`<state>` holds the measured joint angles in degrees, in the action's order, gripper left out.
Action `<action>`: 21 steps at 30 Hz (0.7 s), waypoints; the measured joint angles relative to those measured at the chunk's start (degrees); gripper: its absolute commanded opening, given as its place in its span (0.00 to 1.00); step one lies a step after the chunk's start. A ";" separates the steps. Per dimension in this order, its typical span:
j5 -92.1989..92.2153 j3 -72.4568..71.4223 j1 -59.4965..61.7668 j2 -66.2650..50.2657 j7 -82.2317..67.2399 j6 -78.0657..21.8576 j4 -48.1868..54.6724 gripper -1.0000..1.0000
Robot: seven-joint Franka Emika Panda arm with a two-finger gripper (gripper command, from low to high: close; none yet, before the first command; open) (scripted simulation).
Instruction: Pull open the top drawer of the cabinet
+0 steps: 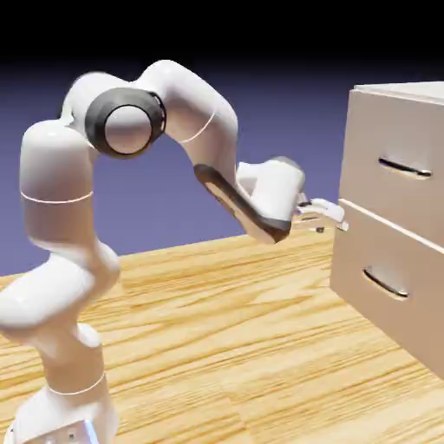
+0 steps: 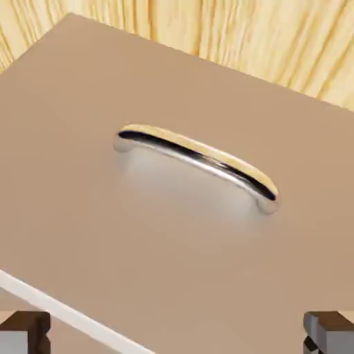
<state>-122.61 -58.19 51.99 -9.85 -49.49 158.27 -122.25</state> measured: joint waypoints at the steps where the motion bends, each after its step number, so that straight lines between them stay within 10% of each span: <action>1: -2.49 -1.18 1.07 -0.86 -1.87 -0.32 0.79 0.50; 21: -43.16 -16.96 14.50 -16.31 -33.42 -4.83 16.73 0.50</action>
<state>-165.77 -75.15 66.49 -26.16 -82.91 153.44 -105.53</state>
